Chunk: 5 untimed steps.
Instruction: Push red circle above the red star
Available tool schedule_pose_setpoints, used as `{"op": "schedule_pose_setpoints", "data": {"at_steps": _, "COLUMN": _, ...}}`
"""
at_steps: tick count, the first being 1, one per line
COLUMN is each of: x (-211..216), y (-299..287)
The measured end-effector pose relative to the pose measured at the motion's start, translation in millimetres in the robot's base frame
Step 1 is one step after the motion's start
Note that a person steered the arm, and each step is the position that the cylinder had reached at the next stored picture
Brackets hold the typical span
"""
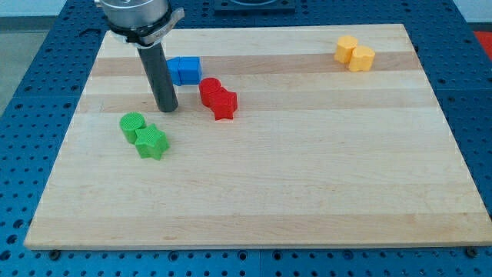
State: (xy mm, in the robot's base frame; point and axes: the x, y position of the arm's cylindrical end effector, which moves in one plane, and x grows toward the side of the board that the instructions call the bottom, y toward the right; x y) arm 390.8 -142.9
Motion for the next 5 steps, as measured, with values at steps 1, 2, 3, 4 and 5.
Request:
{"op": "schedule_pose_setpoints", "data": {"at_steps": 1, "x": -9.5, "y": 20.9}}
{"op": "schedule_pose_setpoints", "data": {"at_steps": 2, "x": -10.8, "y": 45.1}}
{"op": "schedule_pose_setpoints", "data": {"at_steps": 3, "x": -10.9, "y": 71.7}}
{"op": "schedule_pose_setpoints", "data": {"at_steps": 4, "x": -3.1, "y": 65.3}}
{"op": "schedule_pose_setpoints", "data": {"at_steps": 5, "x": 14.1, "y": 57.9}}
